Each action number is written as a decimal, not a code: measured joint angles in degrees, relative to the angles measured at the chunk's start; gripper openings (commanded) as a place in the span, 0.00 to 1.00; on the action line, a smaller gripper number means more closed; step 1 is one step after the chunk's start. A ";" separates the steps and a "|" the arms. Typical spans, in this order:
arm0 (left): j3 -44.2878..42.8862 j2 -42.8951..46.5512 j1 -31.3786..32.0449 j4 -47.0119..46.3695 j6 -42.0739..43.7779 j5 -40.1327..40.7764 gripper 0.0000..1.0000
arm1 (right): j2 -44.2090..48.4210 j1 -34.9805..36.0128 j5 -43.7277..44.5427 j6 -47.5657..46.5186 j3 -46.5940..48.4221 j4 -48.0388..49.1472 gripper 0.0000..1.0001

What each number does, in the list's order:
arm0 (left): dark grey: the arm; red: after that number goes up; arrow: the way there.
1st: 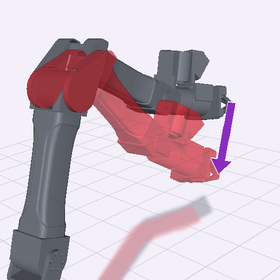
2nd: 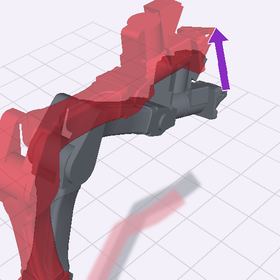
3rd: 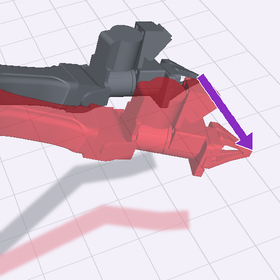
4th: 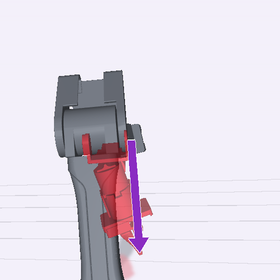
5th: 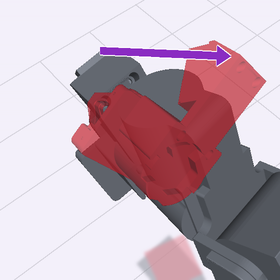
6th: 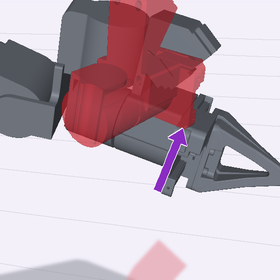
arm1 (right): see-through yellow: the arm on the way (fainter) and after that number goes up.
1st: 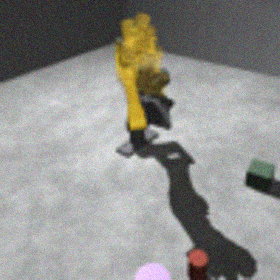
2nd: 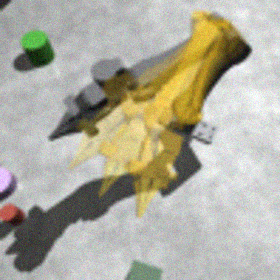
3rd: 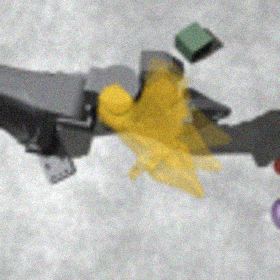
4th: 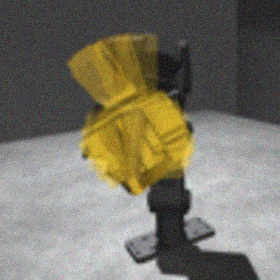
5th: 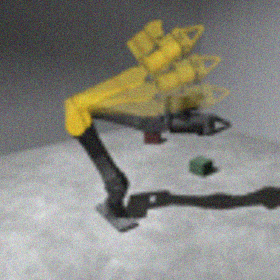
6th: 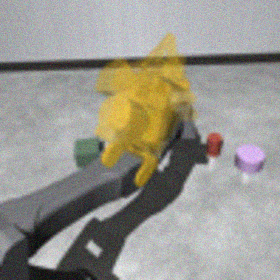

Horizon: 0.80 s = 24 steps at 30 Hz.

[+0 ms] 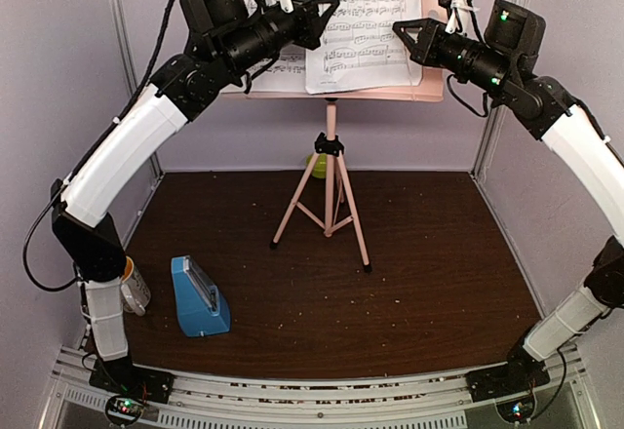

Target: Set up the instrument practice props

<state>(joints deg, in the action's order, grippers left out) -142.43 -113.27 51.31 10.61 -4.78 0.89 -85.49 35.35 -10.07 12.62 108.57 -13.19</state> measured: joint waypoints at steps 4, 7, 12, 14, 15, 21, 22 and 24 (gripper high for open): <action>-1.55 -1.70 0.00 -1.14 -0.02 -1.11 0.09 | 0.00 0.00 -0.44 0.17 0.00 0.15 0.00; -1.92 -2.60 0.00 -1.64 -0.04 -1.66 0.12 | 0.00 0.00 -0.44 0.20 -0.28 0.46 0.00; -1.95 -2.82 0.00 -1.60 -0.11 -2.05 0.24 | 0.00 0.00 -0.42 0.20 -0.63 1.11 0.00; -1.95 -2.75 0.00 -1.53 -0.09 -2.19 0.30 | 0.00 0.00 -0.42 0.20 -0.63 1.11 0.00; -1.90 -2.71 0.02 -1.51 -0.04 -2.23 0.32 | 0.00 -0.02 -0.39 0.20 -0.63 1.11 0.00; 3.98 0.94 0.52 -0.66 -0.24 -1.25 0.39 | 0.55 -0.02 -0.13 0.15 -1.86 2.14 0.00; 5.62 2.03 0.63 -0.66 -0.24 -0.85 0.40 | 0.72 -0.02 -0.13 0.15 -2.10 2.32 0.00; 8.37 4.11 0.96 -0.66 -0.26 0.00 0.39 | 0.92 -0.02 -0.11 0.13 -2.36 2.43 0.00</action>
<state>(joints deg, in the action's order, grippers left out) -134.06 -109.16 52.27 9.96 -5.04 0.89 -84.58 35.33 -10.17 12.75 106.21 -10.76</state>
